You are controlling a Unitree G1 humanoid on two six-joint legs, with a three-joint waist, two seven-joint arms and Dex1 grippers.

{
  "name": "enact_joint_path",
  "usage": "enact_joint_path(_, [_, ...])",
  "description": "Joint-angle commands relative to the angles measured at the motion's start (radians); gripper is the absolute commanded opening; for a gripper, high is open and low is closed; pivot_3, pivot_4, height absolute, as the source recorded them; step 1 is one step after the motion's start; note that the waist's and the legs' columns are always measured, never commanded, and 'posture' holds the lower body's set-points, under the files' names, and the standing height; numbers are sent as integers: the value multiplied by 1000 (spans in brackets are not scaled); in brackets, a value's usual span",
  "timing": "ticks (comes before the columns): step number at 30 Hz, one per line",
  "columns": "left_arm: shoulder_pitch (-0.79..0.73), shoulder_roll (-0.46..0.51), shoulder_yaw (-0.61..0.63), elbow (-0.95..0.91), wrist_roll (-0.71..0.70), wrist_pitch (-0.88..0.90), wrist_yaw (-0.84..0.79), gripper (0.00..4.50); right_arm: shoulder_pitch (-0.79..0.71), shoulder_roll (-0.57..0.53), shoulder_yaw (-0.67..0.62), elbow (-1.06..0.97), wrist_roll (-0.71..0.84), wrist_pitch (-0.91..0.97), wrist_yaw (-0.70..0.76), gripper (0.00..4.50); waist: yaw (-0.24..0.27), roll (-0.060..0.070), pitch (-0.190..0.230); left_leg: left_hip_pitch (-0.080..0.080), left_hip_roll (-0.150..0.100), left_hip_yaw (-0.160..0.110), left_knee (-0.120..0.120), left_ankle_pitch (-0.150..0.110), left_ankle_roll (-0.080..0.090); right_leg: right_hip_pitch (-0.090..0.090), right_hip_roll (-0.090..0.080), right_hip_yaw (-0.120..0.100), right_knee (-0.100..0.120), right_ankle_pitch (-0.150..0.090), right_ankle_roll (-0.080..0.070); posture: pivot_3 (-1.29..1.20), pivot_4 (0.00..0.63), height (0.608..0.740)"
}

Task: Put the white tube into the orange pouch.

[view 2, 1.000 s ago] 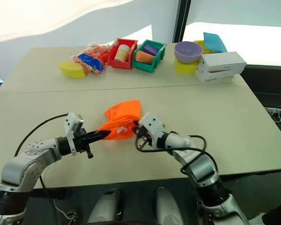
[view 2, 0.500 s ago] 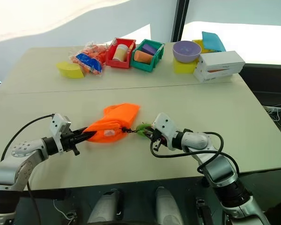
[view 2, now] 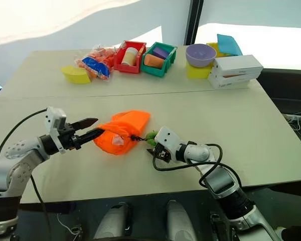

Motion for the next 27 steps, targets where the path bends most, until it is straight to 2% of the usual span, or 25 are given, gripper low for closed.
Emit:
enact_joint_path(1, [-8, 28, 33, -53, -53, 33, -20, 2998, 24, -23, -64, -67, 22, 0, 7, 546, 1, 0, 0, 0, 0, 0, 0, 0, 0, 0, 0, 0, 0, 0, 0, 0, 150, 740])
enact_joint_path(2, [-10, 34, 31, -56, -56, 38, -24, 2998, 36, -36, -85, -87, 33, 3, 16, 48, 1, 0, 0, 0, 0, 0, 0, 0, 0, 0, 0, 0, 0, 0, 0, 0, 150, 740])
enact_joint_path(10, [-59, 43, -7, -80, -76, 71, -34, 2998, 151, -80, -291, -250, 249, 99, 82, 48, 1, 0, 0, 0, 0, 0, 1, 0, 0, 0, 0, 0, 0, 0, 0, 0, 150, 740])
enact_joint_path(15, [-96, 43, -49, -131, -99, 111, -57, 2998, 168, -97, -309, -258, 275, 102, 86, 48, 0, 0, 0, 0, 0, 0, 1, 0, 0, 1, 0, 0, 0, 0, 0, 0, 150, 740])
enact_joint_path(22, [-89, 131, -44, -169, -183, 191, -153, 2998, 163, -99, -305, -252, 281, 89, 81, 48, -2, 0, 0, 0, 0, 0, 0, 0, 0, 0, 1, 0, 0, 0, 0, 0, 150, 740])
enact_joint_path(23, [-103, 136, -55, -170, -179, 183, -166, 3516, 162, -99, -303, -251, 282, 88, 82, 0, -2, 0, 0, 1, 0, 0, 0, 0, 0, 0, 1, 0, 0, 0, 0, 0, 150, 740])
enact_joint_path(24, [-137, 134, -93, -161, -148, 166, -173, 3796, 158, -100, -300, -249, 284, 86, 87, 0, -1, 0, 0, 0, 0, 0, 0, 0, 0, 0, 0, 0, 0, 0, 0, 0, 150, 740])
enact_joint_path(25, [-163, 132, -121, -152, -123, 153, -180, 4332, 154, -100, -296, -247, 285, 85, 91, 0, 5, -1, 1, 0, 0, 0, 1, 0, 0, 1, 0, 0, 0, 0, 0, 0, 150, 740])
enact_joint_path(27, [-254, 93, -240, -100, -5, 72, -194, 4423, 146, -103, -292, -243, 287, 79, 101, 0, 9, -1, 1, 0, -1, -1, 2, 0, 0, 1, 0, 0, 0, 0, 0, 0, 150, 740])
